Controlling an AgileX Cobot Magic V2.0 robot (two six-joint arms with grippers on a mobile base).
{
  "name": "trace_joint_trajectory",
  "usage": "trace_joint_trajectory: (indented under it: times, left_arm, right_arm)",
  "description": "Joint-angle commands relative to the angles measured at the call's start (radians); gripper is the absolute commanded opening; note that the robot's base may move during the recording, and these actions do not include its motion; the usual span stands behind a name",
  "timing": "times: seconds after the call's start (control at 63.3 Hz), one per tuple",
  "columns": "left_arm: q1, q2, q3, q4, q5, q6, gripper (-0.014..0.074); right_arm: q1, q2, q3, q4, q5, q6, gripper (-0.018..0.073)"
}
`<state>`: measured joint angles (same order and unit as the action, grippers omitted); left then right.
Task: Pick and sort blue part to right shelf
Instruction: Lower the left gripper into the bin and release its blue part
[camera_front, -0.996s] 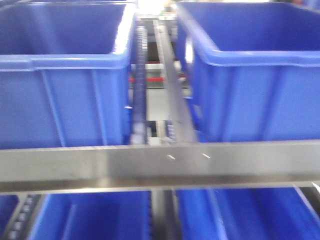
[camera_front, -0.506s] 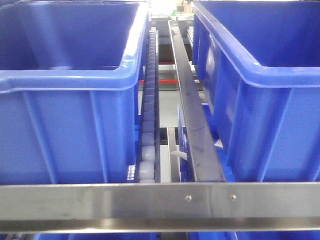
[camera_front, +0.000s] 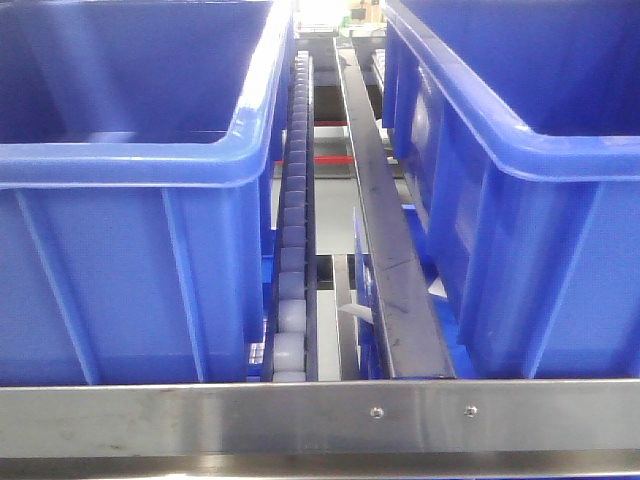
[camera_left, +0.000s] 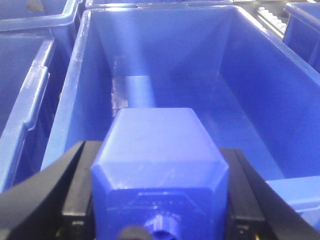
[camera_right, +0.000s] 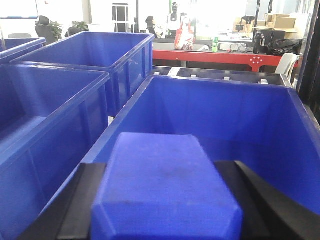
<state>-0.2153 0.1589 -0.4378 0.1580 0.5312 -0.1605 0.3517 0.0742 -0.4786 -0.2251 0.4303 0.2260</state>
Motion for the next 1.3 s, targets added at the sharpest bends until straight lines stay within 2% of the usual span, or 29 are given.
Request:
trace_joint_trajectory:
  times: [0.0, 0.49, 0.648, 0.727, 0.901, 1.122, 1.28]
  left_arm:
    - [0.001, 0.016, -0.029, 0.003, -0.091, 0.000, 0.0335]
    - [0.001, 0.016, -0.029, -0.003, -0.091, 0.000, 0.0335]
    - [0.001, 0.053, -0.067, 0.004, -0.152, 0.001, 0.0335]
    - [0.001, 0.133, -0.133, 0.004, -0.150, 0.006, 0.0335]
    - [0.001, 0.398, -0.312, -0.054, -0.124, 0.076, 0.0335]
    - [0.001, 0.752, -0.478, -0.109, -0.122, 0.076, 0.0335]
    - [-0.001, 0.989, -0.565, -0.116, -0.125, 0.076, 0.0335]
  right_arm:
    - [-0.006, 0.019, -0.030, -0.015, -0.090, -0.004, 0.0215]
    - [-0.006, 0.019, -0.030, -0.015, -0.090, -0.004, 0.0215]
    - [-0.006, 0.019, -0.030, -0.015, -0.090, -0.004, 0.0215]
    - [-0.006, 0.019, -0.030, -0.015, -0.090, -0.004, 0.0215]
    - [-0.006, 0.019, -0.030, -0.015, -0.093, -0.004, 0.0215]
    - [-0.006, 0.019, -0.030, -0.015, -0.092, -0.004, 0.0215]
    - [-0.006, 0.019, -0.030, -0.015, -0.089, -0.004, 0.0215]
